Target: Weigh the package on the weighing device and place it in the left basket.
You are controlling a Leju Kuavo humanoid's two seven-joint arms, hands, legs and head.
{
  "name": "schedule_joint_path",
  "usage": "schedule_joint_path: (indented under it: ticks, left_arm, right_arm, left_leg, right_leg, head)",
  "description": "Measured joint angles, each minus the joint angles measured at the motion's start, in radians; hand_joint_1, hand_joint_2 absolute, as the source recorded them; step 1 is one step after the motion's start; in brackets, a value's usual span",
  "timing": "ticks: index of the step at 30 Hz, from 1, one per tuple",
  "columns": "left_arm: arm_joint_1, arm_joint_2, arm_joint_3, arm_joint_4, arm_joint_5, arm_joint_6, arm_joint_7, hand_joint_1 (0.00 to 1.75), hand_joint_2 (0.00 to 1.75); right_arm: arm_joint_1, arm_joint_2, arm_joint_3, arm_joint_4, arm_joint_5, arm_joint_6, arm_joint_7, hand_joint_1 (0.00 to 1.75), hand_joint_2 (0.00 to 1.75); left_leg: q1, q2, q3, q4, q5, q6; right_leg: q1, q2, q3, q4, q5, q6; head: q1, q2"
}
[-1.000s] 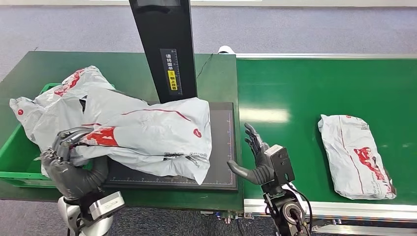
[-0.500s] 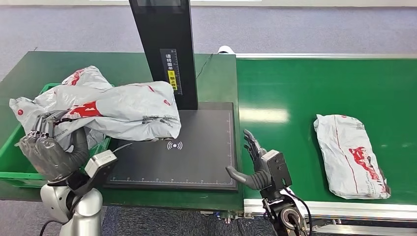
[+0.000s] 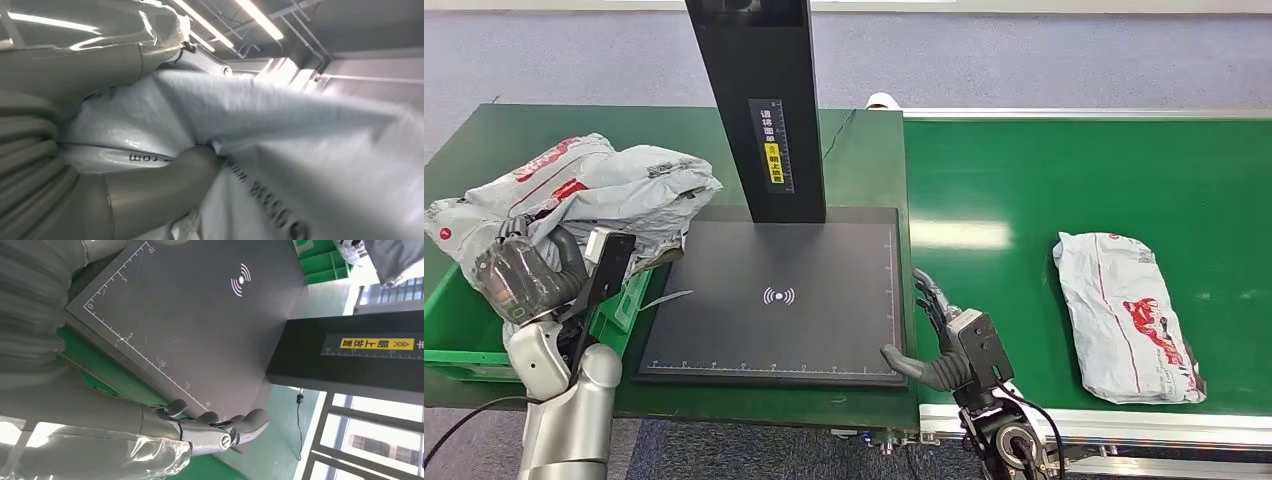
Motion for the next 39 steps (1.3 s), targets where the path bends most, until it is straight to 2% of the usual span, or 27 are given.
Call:
schedule_joint_path:
  ticks: [3,5,6,10,11,13,16,21,32,34,36,37,39]
  left_arm:
    - [-0.02,0.024,0.019,0.041,0.021,0.015,-0.022,1.75,0.0]
    - [-0.024,0.022,0.053,0.034,0.061,0.029,-0.113,1.75,0.0]
    - [-0.026,0.014,0.086,0.02,0.085,0.032,-0.2,1.75,0.0]
    - [-0.073,-0.054,0.304,-0.052,0.228,0.036,-0.667,1.75,0.0]
    - [-0.084,-0.07,0.352,-0.07,0.262,0.036,-0.734,1.75,0.0]
    - [-0.096,-0.094,0.417,-0.107,0.299,0.036,-0.78,1.75,0.0]
    - [-0.107,-0.12,0.468,-0.148,0.312,0.036,-0.787,1.75,0.0]
    - [-0.127,-0.145,0.508,-0.192,0.316,0.036,-0.789,1.75,0.0]
    - [-0.14,-0.162,0.54,-0.231,0.333,0.036,-0.79,1.74,0.0]
    - [-0.145,-0.164,0.545,-0.227,0.289,0.036,-0.784,1.73,0.0]
    - [-0.157,-0.162,0.541,-0.182,0.16,0.036,-0.715,1.74,0.0]
    - [-0.163,-0.155,0.528,-0.141,0.079,0.036,-0.628,1.75,0.0]
    - [-0.167,-0.128,0.469,-0.043,-0.034,0.036,-0.386,1.73,0.0]
  right_arm:
    - [0.002,-0.001,0.0,0.0,0.001,0.001,-0.001,0.0,1.75]
    - [0.005,-0.001,0.0,-0.001,0.003,0.002,-0.002,0.0,1.75]
    - [0.007,-0.001,0.0,-0.002,0.003,0.002,-0.002,0.0,1.75]
    - [0.012,-0.001,0.004,-0.003,0.002,0.002,-0.012,0.0,1.75]
    - [0.013,-0.002,0.006,-0.003,0.0,0.001,-0.015,0.0,1.75]
    - [0.013,-0.003,0.008,-0.003,-0.004,-0.001,-0.021,0.0,1.75]
    - [0.014,-0.005,0.008,-0.003,-0.01,-0.005,-0.028,0.0,1.75]
    - [0.014,-0.006,0.011,-0.003,-0.015,-0.013,-0.031,0.0,1.75]
    - [0.014,-0.006,0.016,-0.003,-0.017,-0.019,-0.031,0.0,1.75]
    - [0.015,-0.006,0.016,-0.003,-0.019,-0.025,-0.03,0.0,1.75]
    - [0.019,-0.007,0.016,-0.005,-0.021,-0.034,-0.028,0.0,1.75]
    - [0.022,-0.007,0.016,-0.008,-0.02,-0.038,-0.025,0.0,1.75]
    - [0.028,-0.008,0.015,-0.014,-0.015,-0.036,-0.016,0.0,1.75]
  left_leg:
    - [0.0,0.0,0.0,0.0,0.0,0.0]
    - [0.0,0.0,-0.001,0.0,0.0,0.0]
    - [0.0,0.0,-0.001,0.0,0.0,0.0]
    - [0.0,0.0,-0.002,0.0,0.0,0.0]
    - [0.0,0.001,-0.002,0.0,0.0,0.0]
    - [0.0,0.001,-0.002,0.0,0.0,0.0]
    - [0.0,0.0,-0.002,0.0,0.0,0.0]
    - [0.0,0.0,-0.002,0.0,0.0,0.0]
    - [0.0,0.0,-0.002,0.0,0.0,0.0]
    - [0.0,0.0,-0.001,0.0,0.0,0.0]
    - [0.0,-0.002,-0.001,0.0,0.0,0.0]
    - [0.0,-0.003,-0.001,0.0,0.0,0.0]
    - [0.0,-0.004,-0.001,0.0,0.0,0.0]
  right_leg:
    - [0.0,0.0,0.0,0.0,0.0,0.0]
    - [0.0,0.0,0.0,0.0,0.0,0.0]
    - [0.0,0.0,-0.001,0.0,0.0,0.0]
    - [0.0,0.0,-0.002,0.0,0.0,0.0]
    - [0.0,0.001,-0.002,0.0,0.0,0.0]
    - [0.0,0.001,-0.002,0.0,0.0,0.0]
    - [0.0,0.001,-0.002,0.0,0.0,0.0]
    - [0.0,0.001,-0.002,0.0,0.0,0.0]
    - [0.0,0.001,-0.002,0.0,0.0,0.0]
    - [0.0,0.0,-0.002,0.0,0.0,0.0]
    - [0.0,-0.001,-0.001,-0.001,0.0,0.0]
    - [0.0,-0.002,-0.001,-0.001,0.0,0.0]
    - [0.0,-0.002,0.0,0.0,0.0,0.0]
  head:
    - [0.0,0.0]
    - [0.0,0.0]
    - [0.0,0.0]
    - [-0.001,0.0]
    - [-0.001,0.0]
    - [-0.001,0.0]
    - [-0.001,0.0]
    - [-0.001,0.0]
    - [-0.001,0.0]
    - [-0.001,0.0]
    - [-0.001,0.0]
    - [0.0,0.0]
    - [0.0,0.0]
